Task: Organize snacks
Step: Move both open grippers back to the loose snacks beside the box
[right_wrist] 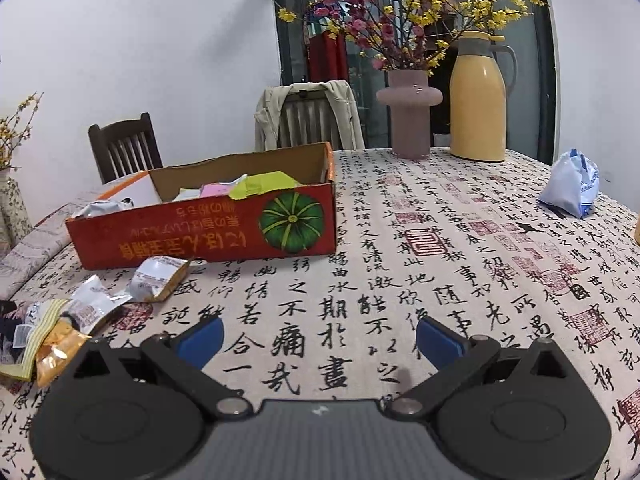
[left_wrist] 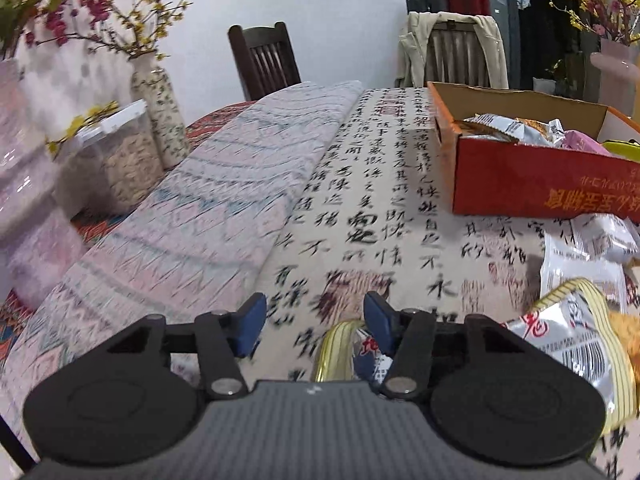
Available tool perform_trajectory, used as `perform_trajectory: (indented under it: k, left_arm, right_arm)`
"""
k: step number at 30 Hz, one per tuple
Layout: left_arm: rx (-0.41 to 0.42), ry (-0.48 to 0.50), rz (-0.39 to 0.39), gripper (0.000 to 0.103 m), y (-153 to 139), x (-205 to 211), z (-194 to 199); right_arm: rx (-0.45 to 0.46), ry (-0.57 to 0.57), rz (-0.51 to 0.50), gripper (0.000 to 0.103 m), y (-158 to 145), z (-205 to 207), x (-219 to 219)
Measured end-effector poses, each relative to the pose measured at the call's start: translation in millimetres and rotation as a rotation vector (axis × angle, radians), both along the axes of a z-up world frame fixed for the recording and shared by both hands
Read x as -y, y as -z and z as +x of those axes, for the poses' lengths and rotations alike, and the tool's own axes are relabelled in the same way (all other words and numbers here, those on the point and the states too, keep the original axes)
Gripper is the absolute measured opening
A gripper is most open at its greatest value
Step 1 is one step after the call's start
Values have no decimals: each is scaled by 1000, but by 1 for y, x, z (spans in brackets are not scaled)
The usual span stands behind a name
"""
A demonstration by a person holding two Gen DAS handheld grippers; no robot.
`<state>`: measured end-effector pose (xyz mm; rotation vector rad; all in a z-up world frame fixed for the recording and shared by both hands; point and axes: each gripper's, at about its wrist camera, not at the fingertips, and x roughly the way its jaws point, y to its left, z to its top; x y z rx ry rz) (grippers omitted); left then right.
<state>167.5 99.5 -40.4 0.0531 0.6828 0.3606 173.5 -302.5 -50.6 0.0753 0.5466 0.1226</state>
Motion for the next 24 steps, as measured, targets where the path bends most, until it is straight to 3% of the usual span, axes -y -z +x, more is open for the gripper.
perform_trajectory:
  k: [8,13,14,16,24]
  left_arm:
    - [10,-42,-28,61,0,-1,-31]
    - [61,-35,-33,87,-9,1,-46]
    - [76,-26,-32,89,-13,2,-49]
    - [100,7,-32,103,-19,5,-56]
    - [112,208,8,103,-25,32,-83]
  right_arm:
    - [-4,-20,13,103,2,-6,-2]
    - [-3,-31,25,103,4,-13,-1]
    - [-2,-32,27,103,4,-14,-1]
    - [1,-34,31,103,4,-18,0]
    - [9,-27,48,103,4,-28,7]
